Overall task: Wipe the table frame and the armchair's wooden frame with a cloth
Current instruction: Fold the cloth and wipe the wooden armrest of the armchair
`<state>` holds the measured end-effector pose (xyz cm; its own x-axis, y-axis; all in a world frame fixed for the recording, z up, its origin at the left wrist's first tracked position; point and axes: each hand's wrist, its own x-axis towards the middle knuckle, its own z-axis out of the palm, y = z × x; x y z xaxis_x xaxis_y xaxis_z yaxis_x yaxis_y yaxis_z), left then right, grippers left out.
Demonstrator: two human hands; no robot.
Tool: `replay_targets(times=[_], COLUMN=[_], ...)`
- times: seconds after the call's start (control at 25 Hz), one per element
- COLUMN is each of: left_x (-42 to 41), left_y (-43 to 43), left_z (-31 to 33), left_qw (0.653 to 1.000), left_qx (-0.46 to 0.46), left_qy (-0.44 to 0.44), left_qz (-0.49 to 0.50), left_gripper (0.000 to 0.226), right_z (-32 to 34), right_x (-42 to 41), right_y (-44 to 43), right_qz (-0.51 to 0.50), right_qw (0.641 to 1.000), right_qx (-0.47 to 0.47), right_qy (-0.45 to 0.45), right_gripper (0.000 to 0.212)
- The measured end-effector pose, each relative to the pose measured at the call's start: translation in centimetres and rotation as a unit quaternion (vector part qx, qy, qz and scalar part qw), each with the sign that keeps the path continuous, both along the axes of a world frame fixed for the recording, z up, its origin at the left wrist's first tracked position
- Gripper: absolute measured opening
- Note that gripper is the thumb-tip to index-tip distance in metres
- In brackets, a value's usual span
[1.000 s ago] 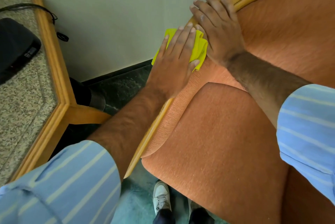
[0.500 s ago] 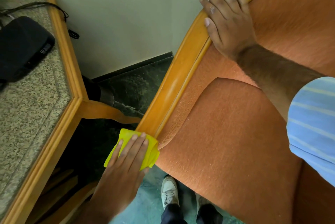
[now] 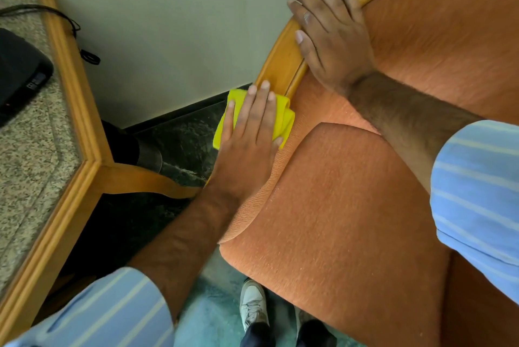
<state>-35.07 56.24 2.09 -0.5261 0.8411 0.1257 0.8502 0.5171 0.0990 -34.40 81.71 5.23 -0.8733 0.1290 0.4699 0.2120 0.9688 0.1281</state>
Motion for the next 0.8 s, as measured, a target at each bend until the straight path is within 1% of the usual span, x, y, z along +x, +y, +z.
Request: replay_targets(times=[0.08,0.16,0.2,0.24,0.28,0.32,0.36,0.4,0.44,0.48,0.52,0.56,0.6,0.64,0.68,0.8], left_x=[-0.5,-0.8,-0.9,-1.2,-1.6,-2.2,-3.1,-4.1,-5.3,-6.3,-7.1,-7.8,-8.1,-8.3,-8.3,-7.9], left_y=[1.3,1.0,0.6,0.3,0.0,-0.3,-0.5,-0.6,-0.5,-0.4,-0.1,0.1,0.3,0.6,0.7,1.1], left_z=[0.4,0.9,1.3,1.8,2.4,3.0,3.5,3.9,4.2,4.6,4.9,5.0,5.2,5.4,5.6,6.5], left_qw=[1.0,1.0,0.998,0.993,0.983,0.968,0.947,0.922,0.893,0.86,0.829,0.812,0.809,0.812,0.812,0.8], left_qx=[0.003,-0.003,0.014,0.051,0.109,0.171,0.221,0.243,0.24,0.223,0.202,0.18,0.16,0.152,0.158,0.191], left_qy=[0.004,-0.009,-0.041,-0.094,-0.146,-0.185,-0.219,-0.263,-0.325,-0.399,-0.463,-0.503,-0.519,-0.523,-0.525,-0.54], left_qz=[0.004,-0.019,-0.036,-0.041,-0.024,0.019,0.081,0.146,0.198,0.23,0.239,0.236,0.224,0.21,0.2,0.179], left_gripper=[0.067,0.07,0.072,0.073,0.072,0.07,0.068,0.066,0.065,0.063,0.061,0.057,0.052,0.045,0.038,0.03], right_z=[0.2,0.8,1.2,1.6,1.9,1.9,1.7,1.4,1.1,0.8,0.5,0.2,-0.2,-0.5,-0.5,1.2], right_x=[0.2,0.3,0.3,0.4,0.6,1.0,1.8,2.8,4.0,5.1,6.0,6.5,6.7,6.9,6.9,7.9], right_y=[-0.2,-0.3,-0.6,-1.1,-2.0,-3.4,-5.2,-7.3,-9.8,-12.3,-14.5,-16.2,-17.2,-17.5,-17.5,-16.2], right_qz=[-0.003,-0.004,-0.01,-0.018,-0.027,-0.036,-0.052,-0.076,-0.108,-0.14,-0.169,-0.19,-0.206,-0.217,-0.222,-0.209], right_qw=[1.0,0.999,0.998,0.997,0.993,0.982,0.958,0.917,0.863,0.798,0.73,0.669,0.622,0.585,0.556,0.479], right_qx=[-0.009,-0.024,-0.036,-0.064,-0.112,-0.184,-0.273,-0.368,-0.463,-0.555,-0.637,-0.698,-0.738,-0.766,-0.786,-0.836], right_qy=[-0.013,-0.032,-0.041,-0.045,-0.031,0.01,0.073,0.134,0.173,0.188,0.182,0.169,0.159,0.154,0.151,0.169], right_gripper=[0.056,0.056,0.055,0.055,0.054,0.055,0.056,0.057,0.058,0.056,0.051,0.044,0.039,0.036,0.034,0.026])
